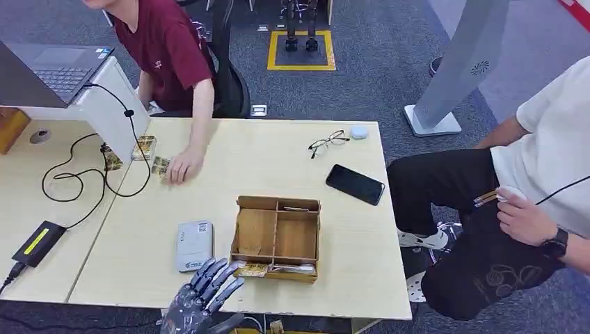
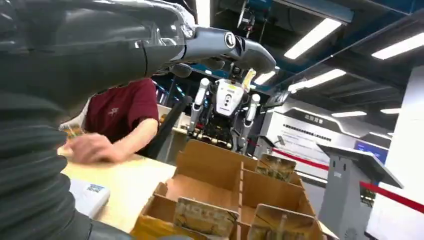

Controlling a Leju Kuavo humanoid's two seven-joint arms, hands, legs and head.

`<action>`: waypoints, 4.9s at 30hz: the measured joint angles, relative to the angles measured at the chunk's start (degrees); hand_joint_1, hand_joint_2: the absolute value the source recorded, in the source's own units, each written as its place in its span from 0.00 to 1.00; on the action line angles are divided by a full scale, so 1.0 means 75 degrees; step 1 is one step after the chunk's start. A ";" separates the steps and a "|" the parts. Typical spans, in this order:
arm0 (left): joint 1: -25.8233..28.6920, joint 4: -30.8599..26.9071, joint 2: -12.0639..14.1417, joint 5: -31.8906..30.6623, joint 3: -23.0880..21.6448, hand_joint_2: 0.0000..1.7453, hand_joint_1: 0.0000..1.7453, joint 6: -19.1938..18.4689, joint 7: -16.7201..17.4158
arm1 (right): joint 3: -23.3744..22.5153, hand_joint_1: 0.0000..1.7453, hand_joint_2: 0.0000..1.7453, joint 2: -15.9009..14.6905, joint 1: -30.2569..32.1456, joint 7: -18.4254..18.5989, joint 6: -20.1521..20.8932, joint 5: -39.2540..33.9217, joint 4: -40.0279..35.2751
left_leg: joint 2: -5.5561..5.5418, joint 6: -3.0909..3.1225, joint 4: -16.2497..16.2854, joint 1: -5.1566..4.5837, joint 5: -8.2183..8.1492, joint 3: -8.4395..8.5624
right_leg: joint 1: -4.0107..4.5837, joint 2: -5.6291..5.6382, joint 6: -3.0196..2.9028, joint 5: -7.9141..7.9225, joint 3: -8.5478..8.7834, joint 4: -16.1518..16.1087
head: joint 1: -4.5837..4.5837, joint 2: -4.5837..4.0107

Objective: Pass the card to the sensor for recognition and then transmit it.

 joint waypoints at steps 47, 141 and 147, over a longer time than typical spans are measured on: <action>-0.0838 0.1774 -0.1574 -0.1454 0.0825 1.00 0.00 0.0029 0.0845 | 0.0003 0.00 1.00 0.0000 -0.0036 0.0038 -0.0006 0.0291 0.0003 | -0.0001 0.0000 0.0001 -0.0002 0.0001 0.0000 | -0.0002 0.0001 0.0001 0.0003 0.0002 -0.0002 | -0.0003 0.0000; -0.1008 0.2162 -0.1180 0.0181 0.0178 1.00 0.00 0.0041 0.1096 | 0.0003 0.00 1.00 0.0000 -0.0048 -0.0017 -0.0061 0.0425 0.0003 | -0.0001 0.0000 0.0002 -0.0003 0.0001 0.0001 | -0.0002 0.0002 0.0002 0.0004 0.0002 -0.0002 | -0.0003 0.0000; -0.1008 0.2162 -0.1180 0.0181 0.0178 1.00 0.00 0.0041 0.1096 | 0.0003 0.00 1.00 0.0000 -0.0049 -0.0018 -0.0061 0.0425 0.0003 | -0.0001 0.0000 0.0001 -0.0003 0.0001 0.0001 | -0.0003 0.0002 0.0002 0.0004 0.0002 -0.0002 | -0.0003 0.0000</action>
